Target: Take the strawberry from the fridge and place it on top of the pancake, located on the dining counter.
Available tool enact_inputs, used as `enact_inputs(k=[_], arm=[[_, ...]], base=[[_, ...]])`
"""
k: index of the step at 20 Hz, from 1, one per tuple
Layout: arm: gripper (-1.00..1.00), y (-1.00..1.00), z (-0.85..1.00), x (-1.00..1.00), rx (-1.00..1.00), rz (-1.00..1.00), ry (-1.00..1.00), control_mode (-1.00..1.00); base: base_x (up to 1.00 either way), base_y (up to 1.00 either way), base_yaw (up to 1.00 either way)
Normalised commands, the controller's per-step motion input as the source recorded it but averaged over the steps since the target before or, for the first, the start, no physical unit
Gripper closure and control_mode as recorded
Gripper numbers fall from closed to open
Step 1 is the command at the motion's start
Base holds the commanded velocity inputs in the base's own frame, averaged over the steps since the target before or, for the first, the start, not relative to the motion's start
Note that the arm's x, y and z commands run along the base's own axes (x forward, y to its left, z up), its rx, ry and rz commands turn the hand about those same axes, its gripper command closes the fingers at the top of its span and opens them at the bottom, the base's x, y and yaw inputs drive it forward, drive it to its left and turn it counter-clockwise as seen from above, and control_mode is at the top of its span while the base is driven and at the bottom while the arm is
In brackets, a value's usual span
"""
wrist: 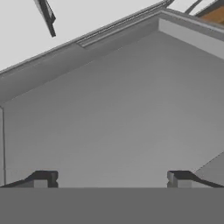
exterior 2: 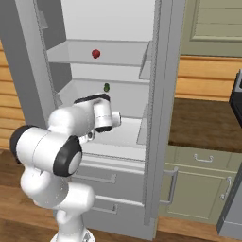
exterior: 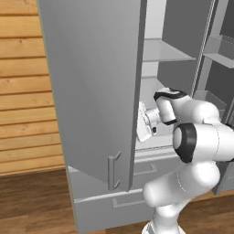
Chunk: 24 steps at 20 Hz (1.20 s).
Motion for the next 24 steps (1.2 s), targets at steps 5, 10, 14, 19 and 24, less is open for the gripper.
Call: enact_inputs(k=[5, 10, 14, 19, 24], arm=[[-1.00, 0.49, 0.01, -0.80, 0.00, 0.14, -0.05, -1.00], [-1.00, 0.55, 0.03, -0.80, 0.00, 0.15, -0.03, -1.00], [-1.00, 0.74, 0.10, -0.55, 0.00, 0.14, 0.00, -1.00], [-1.00, 0.76, 0.11, -0.42, 0.00, 0.13, 0.00, -1.00], [-1.00, 0.77, 0.05, -0.09, 0.00, 0.06, 0.00, -1.00]], base=[[0.00, 0.00, 0.00], [0.00, 0.00, 0.00], [0.00, 0.00, 0.00], [0.00, 0.00, 0.00], [0.00, 0.00, 0.00]])
